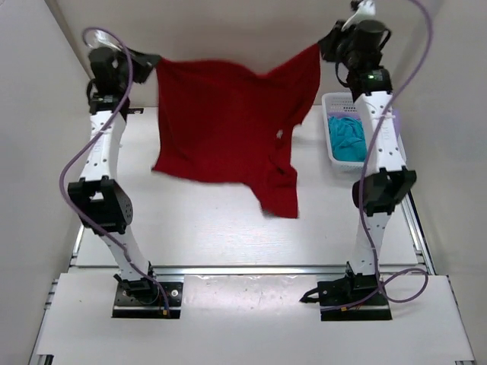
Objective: Fold and stack the t-shirts
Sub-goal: Flatten out the tshirt
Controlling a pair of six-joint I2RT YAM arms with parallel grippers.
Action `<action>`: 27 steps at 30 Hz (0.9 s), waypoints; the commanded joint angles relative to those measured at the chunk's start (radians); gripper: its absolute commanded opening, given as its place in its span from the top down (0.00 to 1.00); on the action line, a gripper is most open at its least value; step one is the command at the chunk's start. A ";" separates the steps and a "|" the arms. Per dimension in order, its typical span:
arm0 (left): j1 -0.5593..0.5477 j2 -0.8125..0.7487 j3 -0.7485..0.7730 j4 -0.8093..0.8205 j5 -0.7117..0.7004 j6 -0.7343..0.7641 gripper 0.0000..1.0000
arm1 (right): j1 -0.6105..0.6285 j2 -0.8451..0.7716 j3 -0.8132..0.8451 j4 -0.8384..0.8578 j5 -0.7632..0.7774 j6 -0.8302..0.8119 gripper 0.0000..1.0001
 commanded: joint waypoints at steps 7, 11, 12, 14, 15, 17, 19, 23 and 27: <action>0.137 -0.295 -0.070 0.137 -0.018 -0.008 1.00 | 0.033 -0.326 -0.048 0.149 0.057 -0.099 1.00; 0.176 -0.408 -0.270 0.152 -0.013 0.002 1.00 | 0.028 -0.396 -0.211 0.009 0.087 -0.080 1.00; 0.182 -0.430 -0.308 0.193 -0.010 0.012 1.00 | 0.060 -0.433 -0.280 0.021 0.098 -0.101 1.00; 0.188 -0.493 -0.459 0.191 -0.030 0.041 1.00 | 0.123 -0.609 -0.617 0.132 0.193 -0.138 1.00; 0.193 -0.545 -0.505 0.189 -0.033 0.067 1.00 | 0.161 -0.654 -0.705 0.166 0.209 -0.160 1.00; 0.177 -0.661 -0.706 0.179 -0.100 0.103 1.00 | 0.182 -0.823 -1.020 0.257 0.235 -0.131 1.00; 0.159 -0.733 -0.868 0.185 -0.161 0.121 1.00 | 0.206 -0.941 -1.227 0.269 0.239 -0.100 1.00; 0.160 -0.815 -1.183 0.207 -0.184 0.112 1.00 | 0.220 -1.176 -1.660 0.297 0.218 0.030 1.00; 0.283 -0.833 -1.404 0.241 -0.062 0.074 1.00 | 0.188 -1.343 -1.894 0.164 0.131 0.156 1.00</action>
